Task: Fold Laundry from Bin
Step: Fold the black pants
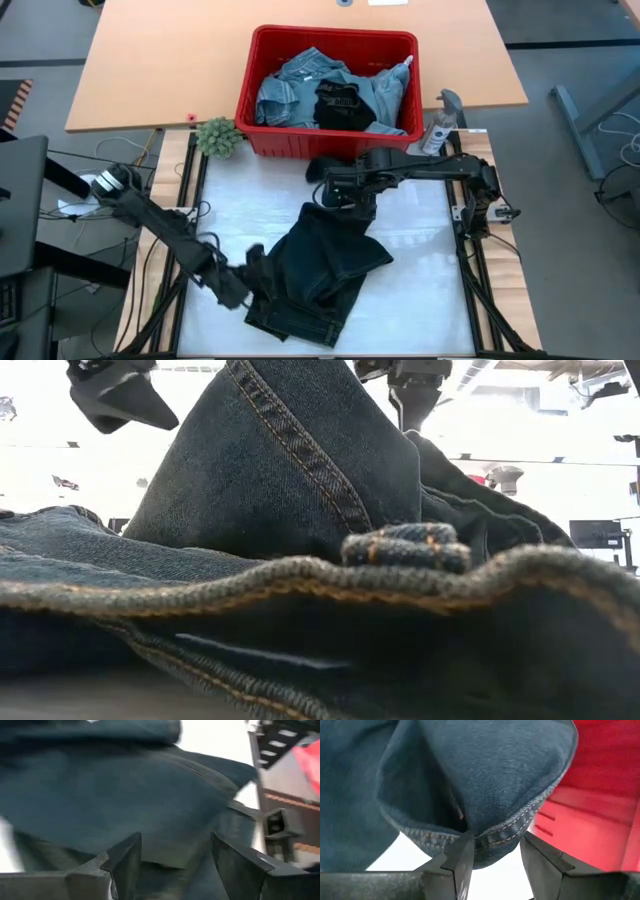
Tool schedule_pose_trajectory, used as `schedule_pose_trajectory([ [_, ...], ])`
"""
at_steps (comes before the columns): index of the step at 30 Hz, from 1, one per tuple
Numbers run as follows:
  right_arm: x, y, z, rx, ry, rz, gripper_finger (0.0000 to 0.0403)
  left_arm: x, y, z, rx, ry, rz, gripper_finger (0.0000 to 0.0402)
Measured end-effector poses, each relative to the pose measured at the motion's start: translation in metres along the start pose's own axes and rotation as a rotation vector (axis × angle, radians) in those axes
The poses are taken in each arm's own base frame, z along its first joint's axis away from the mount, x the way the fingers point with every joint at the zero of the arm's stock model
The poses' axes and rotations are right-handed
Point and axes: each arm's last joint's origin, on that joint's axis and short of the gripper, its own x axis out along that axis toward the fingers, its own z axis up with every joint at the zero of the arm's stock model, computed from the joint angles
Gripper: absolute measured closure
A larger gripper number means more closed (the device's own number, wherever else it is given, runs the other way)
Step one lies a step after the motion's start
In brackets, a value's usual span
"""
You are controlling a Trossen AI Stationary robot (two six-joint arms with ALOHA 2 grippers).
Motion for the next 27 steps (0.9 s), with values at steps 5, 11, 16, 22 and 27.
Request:
schedule_pose_trajectory([
  [5, 0.0, -0.003, 0.0, -0.063, -0.002, 0.004, 0.0216, 0.009, -0.018, -0.014, -0.119, 0.089, 0.061, 0.0178],
  [11, 0.003, -0.008, 0.002, -0.097, -0.021, 0.006, 0.0213, 0.004, -0.027, -0.012, -0.238, 0.263, 0.42, 0.0178],
  [16, 0.006, -0.017, 0.002, -0.082, -0.016, 0.021, 0.0213, -0.006, -0.035, -0.004, -0.312, 0.296, 0.607, 0.0178],
  [22, 0.01, -0.026, 0.001, -0.054, -0.009, 0.057, 0.0213, 0.004, -0.036, -0.026, -0.373, 0.311, 0.535, 0.0178],
  [27, 0.011, -0.029, 0.0, -0.041, -0.006, 0.079, 0.0213, 0.011, -0.024, -0.045, -0.456, 0.304, 0.559, 0.0178],
])
